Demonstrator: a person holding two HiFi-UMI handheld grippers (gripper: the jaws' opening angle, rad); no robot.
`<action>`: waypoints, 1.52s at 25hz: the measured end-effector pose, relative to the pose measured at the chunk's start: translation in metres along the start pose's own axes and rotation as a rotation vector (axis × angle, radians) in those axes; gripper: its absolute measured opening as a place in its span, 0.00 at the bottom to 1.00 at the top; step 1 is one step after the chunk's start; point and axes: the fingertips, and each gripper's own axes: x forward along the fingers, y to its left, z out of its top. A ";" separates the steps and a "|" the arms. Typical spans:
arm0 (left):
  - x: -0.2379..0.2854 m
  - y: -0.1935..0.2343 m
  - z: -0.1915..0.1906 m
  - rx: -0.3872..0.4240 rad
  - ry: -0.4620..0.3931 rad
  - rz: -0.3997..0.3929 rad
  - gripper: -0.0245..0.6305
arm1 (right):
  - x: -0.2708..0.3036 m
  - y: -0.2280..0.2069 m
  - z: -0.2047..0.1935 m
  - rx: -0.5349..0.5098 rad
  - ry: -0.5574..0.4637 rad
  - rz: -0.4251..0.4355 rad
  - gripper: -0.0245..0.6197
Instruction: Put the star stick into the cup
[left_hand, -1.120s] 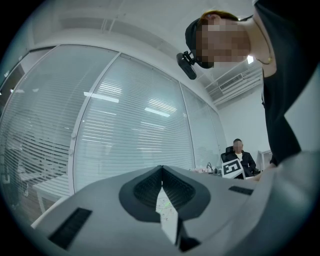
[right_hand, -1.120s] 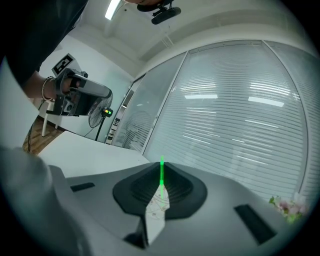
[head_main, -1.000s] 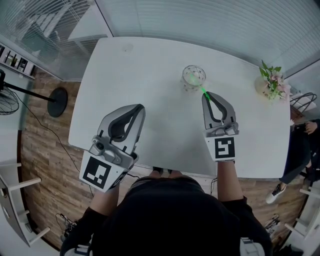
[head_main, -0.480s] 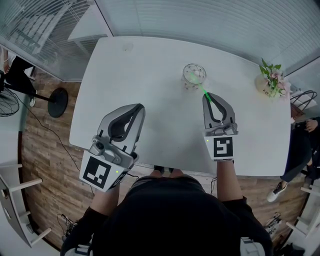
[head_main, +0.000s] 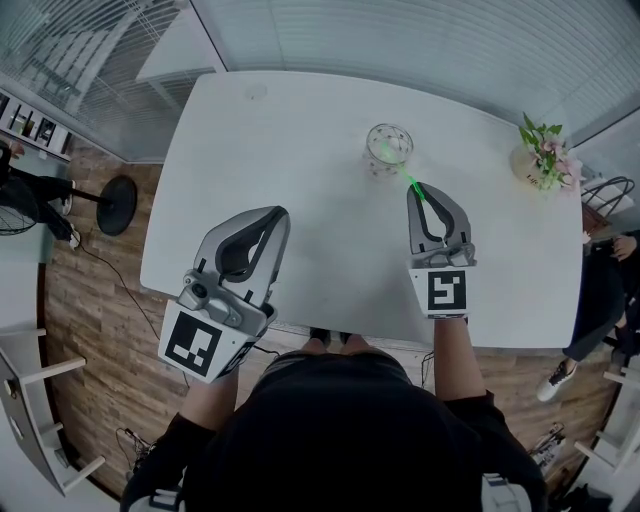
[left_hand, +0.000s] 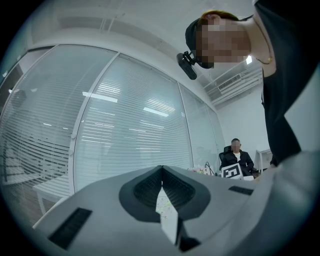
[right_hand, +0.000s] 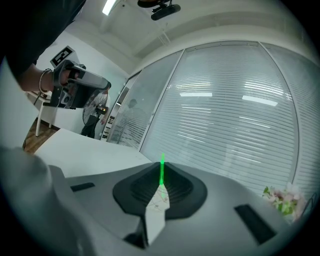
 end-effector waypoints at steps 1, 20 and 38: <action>-0.001 0.000 0.000 0.006 0.003 0.005 0.06 | 0.000 0.000 0.000 0.002 -0.003 -0.004 0.08; -0.006 -0.002 0.008 0.025 -0.011 0.011 0.06 | -0.009 -0.006 0.026 0.067 -0.074 -0.014 0.31; 0.015 -0.013 0.012 0.025 -0.039 -0.019 0.06 | -0.041 -0.021 0.074 0.168 -0.136 0.008 0.32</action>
